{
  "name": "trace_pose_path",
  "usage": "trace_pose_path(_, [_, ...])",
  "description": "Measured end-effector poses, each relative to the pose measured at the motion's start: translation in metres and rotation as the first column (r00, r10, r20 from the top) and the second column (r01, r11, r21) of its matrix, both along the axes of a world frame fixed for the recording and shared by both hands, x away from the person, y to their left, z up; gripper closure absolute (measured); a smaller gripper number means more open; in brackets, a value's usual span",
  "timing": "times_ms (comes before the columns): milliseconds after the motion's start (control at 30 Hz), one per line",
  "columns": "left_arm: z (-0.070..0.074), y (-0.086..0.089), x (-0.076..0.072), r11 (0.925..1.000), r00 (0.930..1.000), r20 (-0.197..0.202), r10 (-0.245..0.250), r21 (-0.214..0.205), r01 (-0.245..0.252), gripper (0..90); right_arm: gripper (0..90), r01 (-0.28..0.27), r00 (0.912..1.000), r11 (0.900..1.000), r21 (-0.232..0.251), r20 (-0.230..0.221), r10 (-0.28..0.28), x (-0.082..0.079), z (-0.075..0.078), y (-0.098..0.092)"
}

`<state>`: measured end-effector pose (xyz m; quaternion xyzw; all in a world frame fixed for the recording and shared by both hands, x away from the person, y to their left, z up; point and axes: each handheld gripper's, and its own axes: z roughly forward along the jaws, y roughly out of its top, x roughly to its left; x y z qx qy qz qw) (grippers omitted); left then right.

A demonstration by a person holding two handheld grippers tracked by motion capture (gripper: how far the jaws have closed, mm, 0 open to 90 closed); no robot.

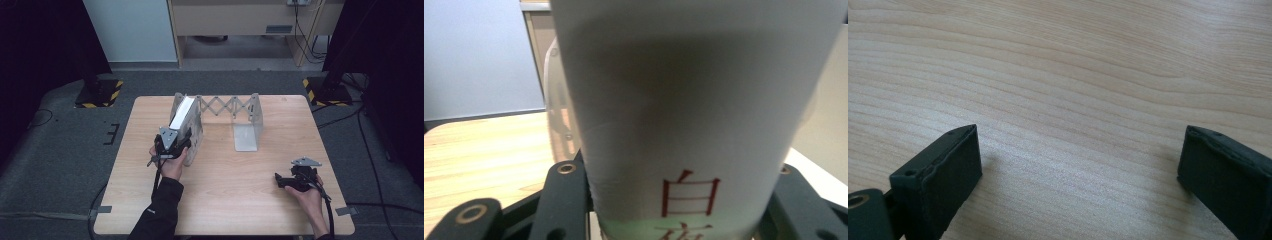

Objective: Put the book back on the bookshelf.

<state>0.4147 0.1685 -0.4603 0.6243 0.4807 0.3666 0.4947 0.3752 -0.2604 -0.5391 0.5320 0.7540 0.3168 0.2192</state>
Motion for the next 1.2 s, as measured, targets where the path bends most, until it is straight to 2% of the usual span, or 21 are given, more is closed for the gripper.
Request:
trace_pose_path(100, [0.0, 0.005, 0.003, 0.9997, 1.0, -0.002, -0.006, -0.023, 0.006, 51.3, 4.2, 0.0, 1.0, 1.0, 0.0, 0.0, 0.0, 0.0, 0.0, 0.0])
trace_pose_path(400, [-0.002, -0.004, 0.012, 0.9997, 0.9999, 0.014, 0.001, -0.025, -0.001, 51.0, 4.2, 0.0, 1.0, 1.0, 0.0, 0.0, 0.0, 0.0, 0.0, 0.0])
trace_pose_path(533, [-0.003, -0.004, 0.016, 0.9992, 0.9998, 0.011, -0.014, -0.036, 0.014, 50.0, 4.2, 0.0, 1.0, 1.0, 0.0, 0.0, 0.0, 0.0, 0.0, 0.0])
trace_pose_path(667, [0.0, 0.003, 0.012, 0.9937, 0.9965, -0.011, -0.083, -0.077, 0.082, 46.4, 4.2, 0.0, 1.0, 1.0, 0.0, 0.0, 0.0, 0.0, 0.0, 0.0])
trace_pose_path(767, [0.004, 0.008, 0.004, 0.9912, 0.9919, -0.023, -0.125, -0.047, 0.124, 43.4, 4.2, 0.0, 1.0, 1.0, 0.0, 0.0, 0.0, 0.0, 0.0, 0.0])
trace_pose_path(833, [0.002, 0.012, -0.003, 0.9873, 0.9885, -0.012, -0.151, -0.051, 0.15, 42.8, 4.2, 0.0, 1.0, 1.0, 0.001, -0.001, 0.0, 0.0, 0.0, 0.0])
trace_pose_path(967, [-0.002, 0.017, -0.009, 0.9835, 0.9854, -0.024, -0.169, -0.07, 0.167, 43.7, 4.2, 0.0, 1.0, 1.0, -0.001, 0.0, 0.0, 0.0, 0.0, 0.0])
trace_pose_path(1133, [-0.008, 0.018, -0.01, 0.9778, 0.9839, -0.01, -0.179, -0.113, 0.176, 44.4, 4.2, 0.0, 1.0, 1.0, 0.0, 0.0, 0.0, 0.0, 0.0, 0.0])
trace_pose_path(1200, [-0.008, 0.017, -0.009, 0.9788, 0.9854, -0.006, -0.17, -0.117, 0.168, 44.6, 4.2, 0.0, 1.0, 1.0, 0.0, 0.0, 0.0, 0.0, 0.0, 0.0])
